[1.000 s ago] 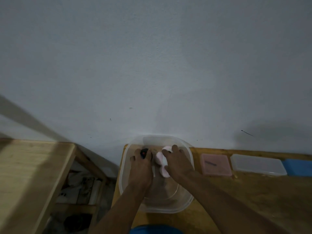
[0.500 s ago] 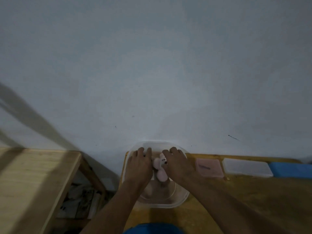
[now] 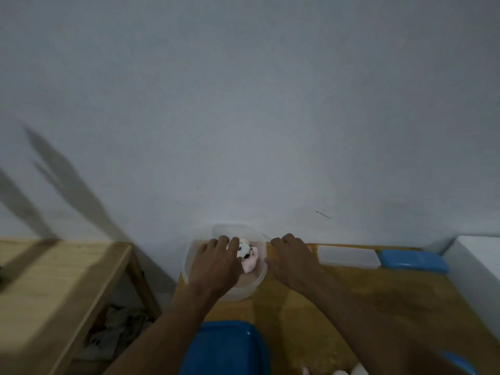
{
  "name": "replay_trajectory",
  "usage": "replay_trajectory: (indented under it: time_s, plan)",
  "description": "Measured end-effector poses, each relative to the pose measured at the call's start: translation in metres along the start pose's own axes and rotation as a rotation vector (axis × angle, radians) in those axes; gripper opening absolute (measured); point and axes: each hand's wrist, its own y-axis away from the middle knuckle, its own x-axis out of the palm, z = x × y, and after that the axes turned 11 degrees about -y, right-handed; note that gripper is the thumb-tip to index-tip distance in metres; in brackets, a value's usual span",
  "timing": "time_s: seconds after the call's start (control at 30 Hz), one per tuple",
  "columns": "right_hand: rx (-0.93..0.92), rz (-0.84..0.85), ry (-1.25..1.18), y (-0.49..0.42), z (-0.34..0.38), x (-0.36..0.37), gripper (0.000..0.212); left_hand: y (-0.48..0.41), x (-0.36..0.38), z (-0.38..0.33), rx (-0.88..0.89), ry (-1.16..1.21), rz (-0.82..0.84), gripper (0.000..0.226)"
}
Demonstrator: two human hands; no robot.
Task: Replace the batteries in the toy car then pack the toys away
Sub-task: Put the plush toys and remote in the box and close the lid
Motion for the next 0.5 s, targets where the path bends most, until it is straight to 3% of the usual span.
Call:
replay_trajectory:
  time_s: [0.17, 0.5]
  plan:
    - [-0.001, 0.007, -0.020, 0.066, -0.037, -0.020, 0.048, 0.039, -0.023, -0.073, -0.049, 0.059, -0.016, 0.042]
    - [0.055, 0.151, 0.023, 0.195, -0.111, -0.032, 0.049, 0.125, -0.033, -0.211, -0.063, 0.203, 0.195, 0.043]
